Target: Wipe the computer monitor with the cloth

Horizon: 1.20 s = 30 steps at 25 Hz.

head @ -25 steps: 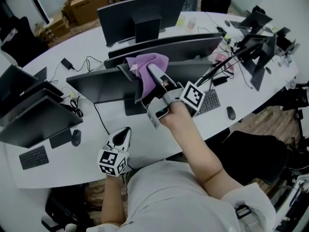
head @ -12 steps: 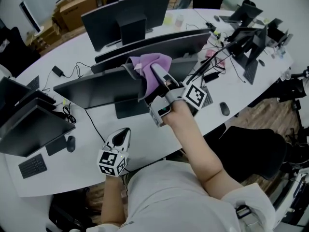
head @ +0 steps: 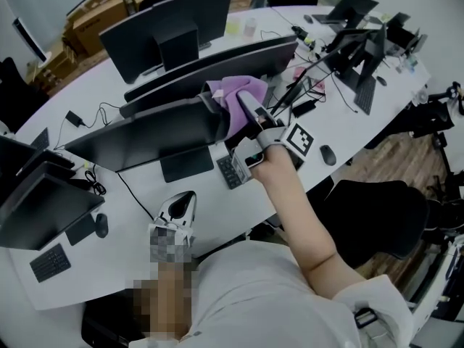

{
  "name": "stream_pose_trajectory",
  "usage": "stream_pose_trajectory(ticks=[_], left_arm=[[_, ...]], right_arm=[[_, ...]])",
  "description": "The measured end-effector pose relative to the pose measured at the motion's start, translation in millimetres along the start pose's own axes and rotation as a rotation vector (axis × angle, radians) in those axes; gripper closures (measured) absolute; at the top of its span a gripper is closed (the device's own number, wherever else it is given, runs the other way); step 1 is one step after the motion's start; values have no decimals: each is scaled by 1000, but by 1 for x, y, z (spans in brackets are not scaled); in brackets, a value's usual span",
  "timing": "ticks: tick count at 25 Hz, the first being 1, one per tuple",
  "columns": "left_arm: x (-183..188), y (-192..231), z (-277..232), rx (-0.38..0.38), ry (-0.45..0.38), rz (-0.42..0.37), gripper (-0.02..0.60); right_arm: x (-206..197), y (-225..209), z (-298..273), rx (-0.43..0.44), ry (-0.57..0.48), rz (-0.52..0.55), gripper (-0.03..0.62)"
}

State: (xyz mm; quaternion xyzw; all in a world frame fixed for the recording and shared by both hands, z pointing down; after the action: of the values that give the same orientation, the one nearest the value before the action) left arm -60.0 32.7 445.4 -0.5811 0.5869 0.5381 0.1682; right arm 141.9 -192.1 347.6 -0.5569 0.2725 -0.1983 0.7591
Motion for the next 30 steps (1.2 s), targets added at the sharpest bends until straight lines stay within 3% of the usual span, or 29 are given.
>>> stream_pose_trajectory(ticks=[12, 26, 30], left_arm=[[3, -14, -23, -69, 38, -27, 578], [9, -18, -22, -131, 49, -38, 578], [9, -20, -18, -158, 52, -31, 578]], right_arm=[[51, -7, 39, -10, -114, 54, 491], [45, -18, 120, 36, -76, 240, 493], [32, -21, 143, 22, -26, 337, 492]])
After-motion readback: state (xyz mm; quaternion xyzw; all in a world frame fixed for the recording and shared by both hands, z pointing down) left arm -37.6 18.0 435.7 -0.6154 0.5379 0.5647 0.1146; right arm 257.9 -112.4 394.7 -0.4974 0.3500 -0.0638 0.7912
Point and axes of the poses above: the fingertips, and each gripper's own axes: z backward along the fingers, y to its left, x out of its top, the point moved 10 cm from there along z, backward along the fingers, and after that the axes turned 15 degrees about z, right-handed, at the moved point
